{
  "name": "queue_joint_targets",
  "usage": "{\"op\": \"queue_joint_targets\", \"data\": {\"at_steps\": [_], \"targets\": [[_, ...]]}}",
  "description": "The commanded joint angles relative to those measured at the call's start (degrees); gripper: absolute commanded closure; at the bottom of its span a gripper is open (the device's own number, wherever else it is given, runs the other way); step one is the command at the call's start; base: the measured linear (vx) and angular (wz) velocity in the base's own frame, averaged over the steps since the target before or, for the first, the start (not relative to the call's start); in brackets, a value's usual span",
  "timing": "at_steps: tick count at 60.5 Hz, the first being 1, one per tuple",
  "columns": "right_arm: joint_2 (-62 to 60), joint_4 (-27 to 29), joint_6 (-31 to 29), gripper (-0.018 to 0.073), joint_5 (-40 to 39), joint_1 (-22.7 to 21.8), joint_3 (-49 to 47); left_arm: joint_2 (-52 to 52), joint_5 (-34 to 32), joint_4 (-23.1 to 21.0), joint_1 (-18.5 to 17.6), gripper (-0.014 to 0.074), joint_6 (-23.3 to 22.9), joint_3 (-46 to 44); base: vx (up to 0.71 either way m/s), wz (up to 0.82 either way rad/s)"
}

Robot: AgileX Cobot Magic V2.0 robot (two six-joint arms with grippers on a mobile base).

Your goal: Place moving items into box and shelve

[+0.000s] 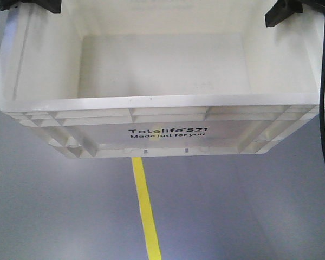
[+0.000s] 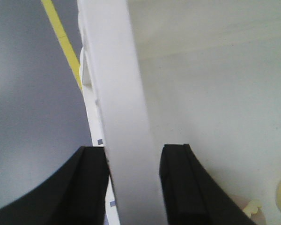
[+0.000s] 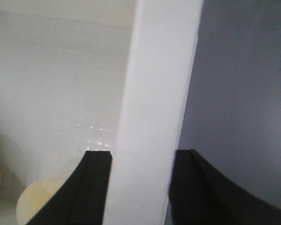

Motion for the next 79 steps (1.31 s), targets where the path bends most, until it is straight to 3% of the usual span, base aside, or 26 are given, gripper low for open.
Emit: {"op": "queue_joint_targets", "data": {"at_steps": [1, 79], "targets": [[-2.76, 0.16, 0.96, 0.0564, -0.41, -0.24, -2.34, -3.56, -6.37, -4.61, -0.46, 0.0603, 1.09, -2.10, 0.60, -0.50], [-2.41, 0.14, 0.96, 0.0564, -0.41, -0.24, -2.34, -3.51, -6.36, -4.24, -0.42, 0.0603, 1.09, -2.10, 0.50, -0.64]]}}
